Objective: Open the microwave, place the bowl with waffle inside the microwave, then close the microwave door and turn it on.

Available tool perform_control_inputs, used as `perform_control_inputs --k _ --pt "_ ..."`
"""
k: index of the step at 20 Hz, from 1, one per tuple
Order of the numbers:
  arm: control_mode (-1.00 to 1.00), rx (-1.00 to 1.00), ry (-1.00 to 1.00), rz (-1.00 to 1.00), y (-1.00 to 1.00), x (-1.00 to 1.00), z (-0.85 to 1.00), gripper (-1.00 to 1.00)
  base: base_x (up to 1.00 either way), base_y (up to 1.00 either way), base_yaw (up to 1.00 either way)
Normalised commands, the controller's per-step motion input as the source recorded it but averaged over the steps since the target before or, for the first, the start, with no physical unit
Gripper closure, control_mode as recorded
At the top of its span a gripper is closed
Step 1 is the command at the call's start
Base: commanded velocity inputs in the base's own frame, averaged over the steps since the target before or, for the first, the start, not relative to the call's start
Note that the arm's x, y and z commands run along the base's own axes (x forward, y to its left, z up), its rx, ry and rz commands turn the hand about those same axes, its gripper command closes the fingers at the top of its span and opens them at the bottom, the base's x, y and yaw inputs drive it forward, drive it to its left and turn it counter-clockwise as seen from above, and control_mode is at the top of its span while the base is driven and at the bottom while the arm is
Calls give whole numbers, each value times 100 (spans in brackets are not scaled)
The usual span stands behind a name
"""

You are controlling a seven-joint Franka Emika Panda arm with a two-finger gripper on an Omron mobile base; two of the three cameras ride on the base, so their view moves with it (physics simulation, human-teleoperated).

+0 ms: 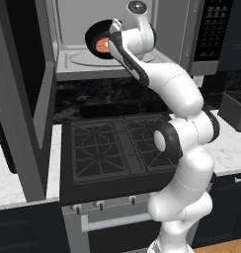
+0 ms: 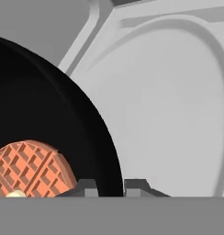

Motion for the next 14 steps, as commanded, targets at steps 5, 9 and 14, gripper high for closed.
perform_control_inputs --k 5,9,14 --pt "-100 -2 3 0 0 0 -21 100 0 0 0" --pt "-100 -1 7 0 0 0 -19 100 0 0 0" --pt "-100 -1 6 0 0 1 -12 100 0 0 0"
